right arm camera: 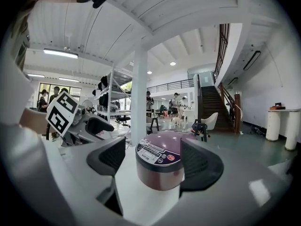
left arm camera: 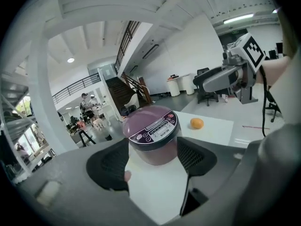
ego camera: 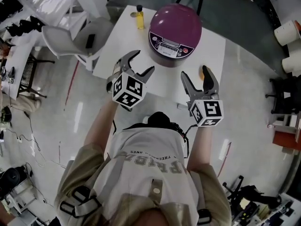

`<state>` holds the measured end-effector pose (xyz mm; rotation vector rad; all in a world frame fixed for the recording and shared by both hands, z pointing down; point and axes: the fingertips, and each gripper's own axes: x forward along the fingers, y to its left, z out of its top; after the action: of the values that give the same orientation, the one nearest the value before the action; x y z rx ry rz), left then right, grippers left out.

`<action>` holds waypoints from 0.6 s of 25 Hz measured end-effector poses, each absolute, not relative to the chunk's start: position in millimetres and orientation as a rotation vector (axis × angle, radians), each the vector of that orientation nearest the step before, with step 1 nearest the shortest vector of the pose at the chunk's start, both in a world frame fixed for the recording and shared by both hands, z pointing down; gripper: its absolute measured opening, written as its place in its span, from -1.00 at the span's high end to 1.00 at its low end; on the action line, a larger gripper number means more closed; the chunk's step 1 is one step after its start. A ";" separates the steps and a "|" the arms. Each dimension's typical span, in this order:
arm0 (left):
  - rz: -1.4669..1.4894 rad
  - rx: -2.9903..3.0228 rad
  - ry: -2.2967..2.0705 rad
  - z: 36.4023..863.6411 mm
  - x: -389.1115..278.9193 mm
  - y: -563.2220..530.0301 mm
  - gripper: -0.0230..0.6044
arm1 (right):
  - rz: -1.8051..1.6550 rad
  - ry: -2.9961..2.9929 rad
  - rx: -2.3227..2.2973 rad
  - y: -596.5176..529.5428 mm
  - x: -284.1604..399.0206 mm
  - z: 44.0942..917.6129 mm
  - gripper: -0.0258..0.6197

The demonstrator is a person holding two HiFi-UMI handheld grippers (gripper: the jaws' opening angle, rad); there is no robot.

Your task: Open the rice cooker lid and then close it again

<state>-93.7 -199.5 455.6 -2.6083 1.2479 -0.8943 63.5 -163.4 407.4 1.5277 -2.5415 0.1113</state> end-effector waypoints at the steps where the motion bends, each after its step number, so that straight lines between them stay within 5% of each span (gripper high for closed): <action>1: -0.916 -2.599 1.219 457.2 -92.9 -200.5 -0.14 | 0.108 -2.540 1.511 -164.3 61.5 408.3 -0.15; 15: -1.113 -2.522 0.893 474.7 -66.1 -233.6 -0.23 | 0.043 -2.487 1.272 -198.6 44.3 425.8 -0.22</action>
<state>-66.1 -233.6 474.7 -2.5217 0.8928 -1.1135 44.3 -198.6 425.8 1.2719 -2.4865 0.0431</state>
